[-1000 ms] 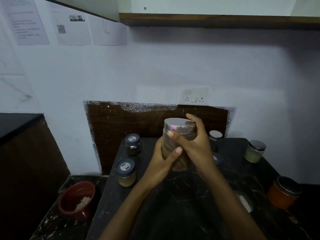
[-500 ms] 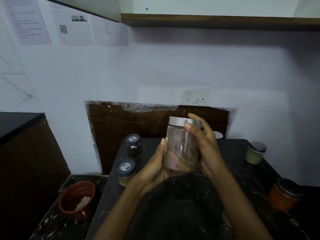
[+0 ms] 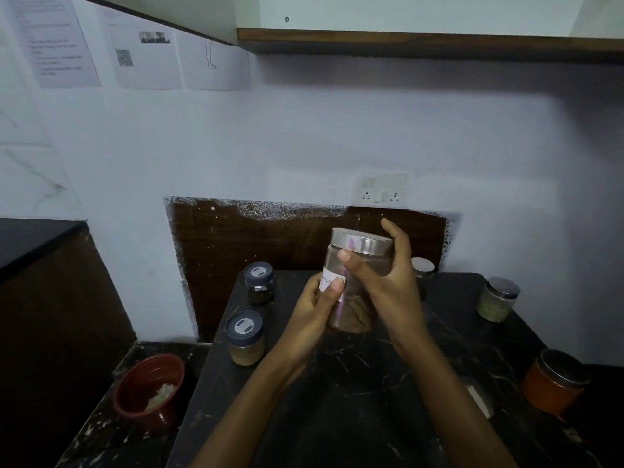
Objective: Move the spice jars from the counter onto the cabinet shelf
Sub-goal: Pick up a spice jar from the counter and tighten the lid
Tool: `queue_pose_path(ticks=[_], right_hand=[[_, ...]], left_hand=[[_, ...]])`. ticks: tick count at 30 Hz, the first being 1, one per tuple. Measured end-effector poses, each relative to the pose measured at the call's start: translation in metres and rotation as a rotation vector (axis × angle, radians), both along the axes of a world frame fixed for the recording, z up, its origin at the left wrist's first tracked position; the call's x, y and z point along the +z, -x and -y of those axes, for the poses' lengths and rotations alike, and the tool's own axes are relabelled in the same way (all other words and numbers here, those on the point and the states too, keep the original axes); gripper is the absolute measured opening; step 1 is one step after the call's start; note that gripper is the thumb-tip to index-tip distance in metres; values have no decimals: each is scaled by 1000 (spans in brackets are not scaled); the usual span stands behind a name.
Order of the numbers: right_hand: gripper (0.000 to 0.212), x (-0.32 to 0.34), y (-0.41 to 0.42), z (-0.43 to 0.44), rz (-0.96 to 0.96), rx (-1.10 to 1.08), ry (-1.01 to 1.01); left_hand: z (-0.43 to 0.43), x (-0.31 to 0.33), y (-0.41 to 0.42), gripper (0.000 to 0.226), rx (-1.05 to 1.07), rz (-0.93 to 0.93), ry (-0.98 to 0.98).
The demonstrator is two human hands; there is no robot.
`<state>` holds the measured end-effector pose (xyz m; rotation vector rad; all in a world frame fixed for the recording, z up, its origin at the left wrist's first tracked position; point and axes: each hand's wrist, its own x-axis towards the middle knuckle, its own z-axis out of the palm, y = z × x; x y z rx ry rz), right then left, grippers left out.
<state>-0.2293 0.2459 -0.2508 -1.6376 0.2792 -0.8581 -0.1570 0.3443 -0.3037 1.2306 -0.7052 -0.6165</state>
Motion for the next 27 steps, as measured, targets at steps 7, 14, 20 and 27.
queue_pose_path(ticks=[7,14,20,27], right_hand=[[83,2,0,-3,55,-50,-40],[72,4,1,1,82,48,-205],[66,1,2,6,81,120,-235],[83,-4,1,9,55,156,-224]], left_hand=[[-4,2,-1,63,-24,22,-33],[-6,9,-1,83,-127,-171,3],[-6,8,5,64,-150,-194,-20],[-5,10,7,65,-72,-104,18]])
